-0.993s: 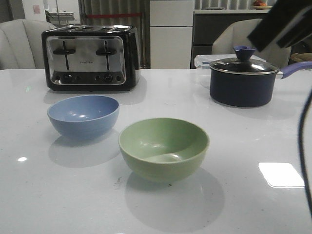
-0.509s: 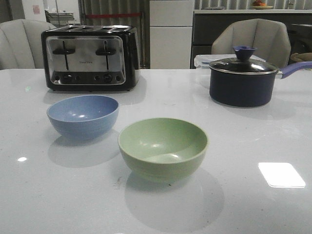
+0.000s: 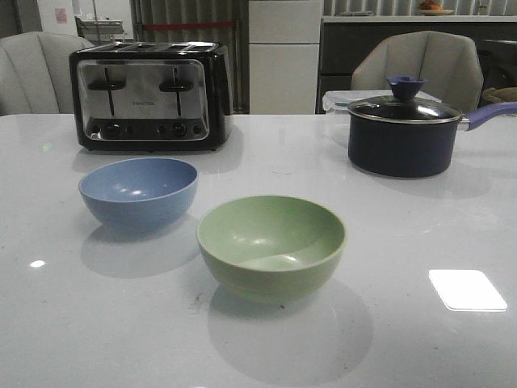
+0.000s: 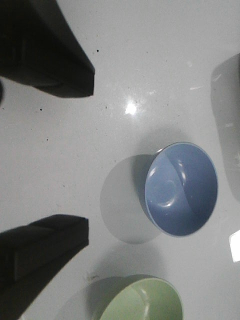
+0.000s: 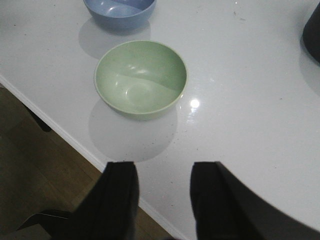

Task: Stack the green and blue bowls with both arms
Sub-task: 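Release the green bowl and withdraw the right gripper, then reach the left gripper down to the rim of the light blue bowl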

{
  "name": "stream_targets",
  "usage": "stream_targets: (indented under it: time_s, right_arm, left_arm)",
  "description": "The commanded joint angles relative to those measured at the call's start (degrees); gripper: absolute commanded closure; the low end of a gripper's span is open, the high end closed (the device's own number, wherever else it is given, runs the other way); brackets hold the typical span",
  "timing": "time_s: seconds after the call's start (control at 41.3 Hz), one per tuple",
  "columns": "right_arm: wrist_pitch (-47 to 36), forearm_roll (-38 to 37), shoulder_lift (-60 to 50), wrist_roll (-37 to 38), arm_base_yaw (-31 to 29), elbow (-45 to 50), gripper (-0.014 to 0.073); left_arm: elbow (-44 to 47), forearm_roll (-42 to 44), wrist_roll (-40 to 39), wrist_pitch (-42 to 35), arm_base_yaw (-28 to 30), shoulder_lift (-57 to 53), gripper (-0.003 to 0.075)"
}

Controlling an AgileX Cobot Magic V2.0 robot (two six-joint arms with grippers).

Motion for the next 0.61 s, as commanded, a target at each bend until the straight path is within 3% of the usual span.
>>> stream_targets:
  time_s: [0.0, 0.581]
  right_arm:
    - [-3.7, 0.8, -0.2, -0.7, 0.0, -1.5, 0.0207]
    - [-3.7, 0.8, -0.2, -0.7, 0.0, -1.5, 0.0207]
  left_arm:
    - [-5.0, -0.9, -1.3, -3.8, -0.5, 6.3, 0.012]
    - [-28.4, 0.2, -1.3, -4.8, -0.5, 43.7, 0.0106]
